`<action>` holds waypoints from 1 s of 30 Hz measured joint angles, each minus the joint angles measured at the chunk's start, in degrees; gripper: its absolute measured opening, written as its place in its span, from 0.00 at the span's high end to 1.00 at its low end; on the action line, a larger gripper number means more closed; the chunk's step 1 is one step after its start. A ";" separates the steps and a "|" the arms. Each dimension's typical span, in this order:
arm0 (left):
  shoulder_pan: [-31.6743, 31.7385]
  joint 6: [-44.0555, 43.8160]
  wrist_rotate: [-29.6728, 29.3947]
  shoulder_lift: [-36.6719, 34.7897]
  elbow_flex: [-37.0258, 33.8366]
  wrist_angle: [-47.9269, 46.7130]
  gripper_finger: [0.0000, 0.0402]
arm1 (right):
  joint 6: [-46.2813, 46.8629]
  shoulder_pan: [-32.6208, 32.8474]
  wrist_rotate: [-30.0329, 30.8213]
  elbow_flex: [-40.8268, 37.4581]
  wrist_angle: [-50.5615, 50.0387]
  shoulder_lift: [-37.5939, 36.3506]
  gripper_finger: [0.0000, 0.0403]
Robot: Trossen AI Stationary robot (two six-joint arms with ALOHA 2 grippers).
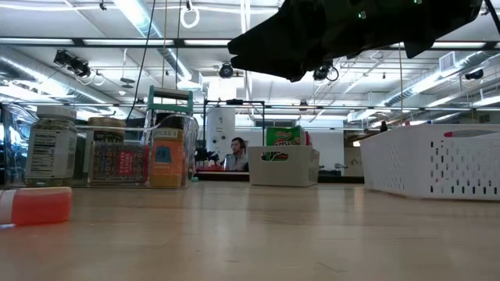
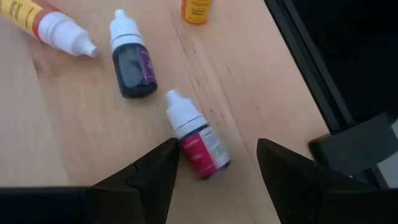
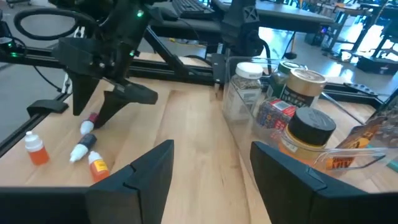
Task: Pick & Place Kitchen Items
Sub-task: Put the pink food coloring bottle into the white bin
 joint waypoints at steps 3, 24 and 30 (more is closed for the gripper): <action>-0.85 0.27 -3.35 1.41 0.13 0.06 0.45 | -0.02 0.00 0.00 0.00 0.14 0.00 0.44; -0.03 2.42 -15.90 1.67 -0.13 -1.20 0.76 | 0.93 0.02 0.00 0.00 0.87 0.00 0.44; 0.71 2.46 -18.90 1.71 -0.19 -1.13 0.75 | 0.92 0.02 0.01 0.00 0.87 0.00 0.44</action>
